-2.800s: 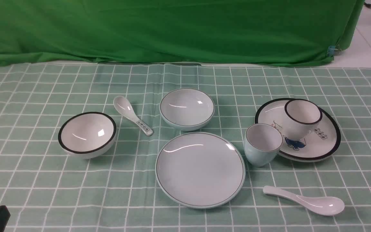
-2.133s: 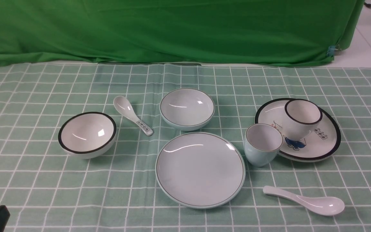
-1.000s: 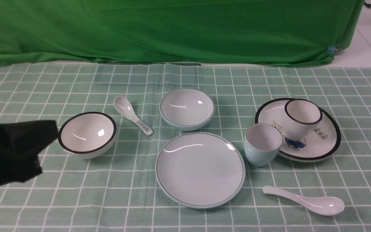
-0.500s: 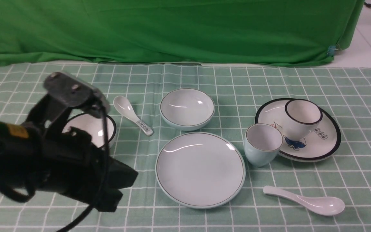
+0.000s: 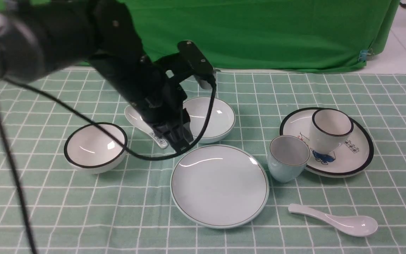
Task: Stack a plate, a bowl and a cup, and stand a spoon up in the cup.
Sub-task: Use the left arm to grab a blue rice bowl
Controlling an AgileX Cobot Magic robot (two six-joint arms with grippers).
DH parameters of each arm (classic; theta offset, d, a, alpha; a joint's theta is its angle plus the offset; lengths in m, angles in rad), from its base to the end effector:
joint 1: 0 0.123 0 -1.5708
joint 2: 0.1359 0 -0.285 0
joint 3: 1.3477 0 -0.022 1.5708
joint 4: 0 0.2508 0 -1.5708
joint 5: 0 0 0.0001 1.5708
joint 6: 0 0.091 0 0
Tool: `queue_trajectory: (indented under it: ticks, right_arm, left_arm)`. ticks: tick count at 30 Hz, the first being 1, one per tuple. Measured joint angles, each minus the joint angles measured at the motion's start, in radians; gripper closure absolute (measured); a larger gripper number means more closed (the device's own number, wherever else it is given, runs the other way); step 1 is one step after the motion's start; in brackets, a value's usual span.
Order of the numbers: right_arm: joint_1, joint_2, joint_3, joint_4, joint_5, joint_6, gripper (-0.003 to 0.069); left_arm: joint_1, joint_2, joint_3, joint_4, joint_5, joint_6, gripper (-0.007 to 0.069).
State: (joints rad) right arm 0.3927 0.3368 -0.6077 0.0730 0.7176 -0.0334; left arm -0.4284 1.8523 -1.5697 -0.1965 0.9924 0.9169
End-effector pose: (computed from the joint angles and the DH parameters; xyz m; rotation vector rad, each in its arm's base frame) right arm 0.0524 0.0264 0.3293 -0.3899 1.9025 0.3225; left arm 0.3577 -0.1797 0.2734 1.6157 2.1938 -0.1180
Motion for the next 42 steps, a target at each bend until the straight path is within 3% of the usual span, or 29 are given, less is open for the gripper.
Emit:
queue_trajectory:
  ticks: [5, 11, 16, 27, 32, 37, 42]
  right_arm:
    - [0.102, 0.053, -0.065, 0.000, 0.078, -0.046, 0.0611]
    - [0.173, 0.057, -0.064, 0.000, 0.106, -0.056, 0.0608]
    - [0.177, 0.057, -0.064, 0.000, 0.109, -0.058, 0.0606]
    - [0.178, 0.057, -0.064, 0.000, 0.112, -0.059, 0.0606]
    - [0.178, 0.057, -0.064, 0.000, 0.112, -0.059, 0.0603]
    - [0.178, 0.057, -0.064, 0.000, 0.112, -0.059, 0.0603]
    - [0.178, 0.057, -0.064, 0.000, 0.112, -0.060, 0.0595]
  left_arm:
    - [0.000, 0.153, -0.180, 0.053, 0.021, 0.116, 0.0494]
    - [0.000, 0.258, -0.238, 0.087, -0.049, 0.263, 0.0249]
    - [0.000, 0.305, -0.238, 0.113, -0.100, 0.311, 0.0204]
    - [0.000, 0.386, -0.239, 0.140, -0.186, 0.395, 0.0304]
    - [0.000, 0.399, -0.239, 0.144, -0.204, 0.397, 0.0379]
    - [-0.003, 0.393, -0.241, 0.138, -0.207, 0.408, 0.0547]
    - [-0.004, 0.347, -0.241, 0.139, -0.143, 0.316, 0.0591]
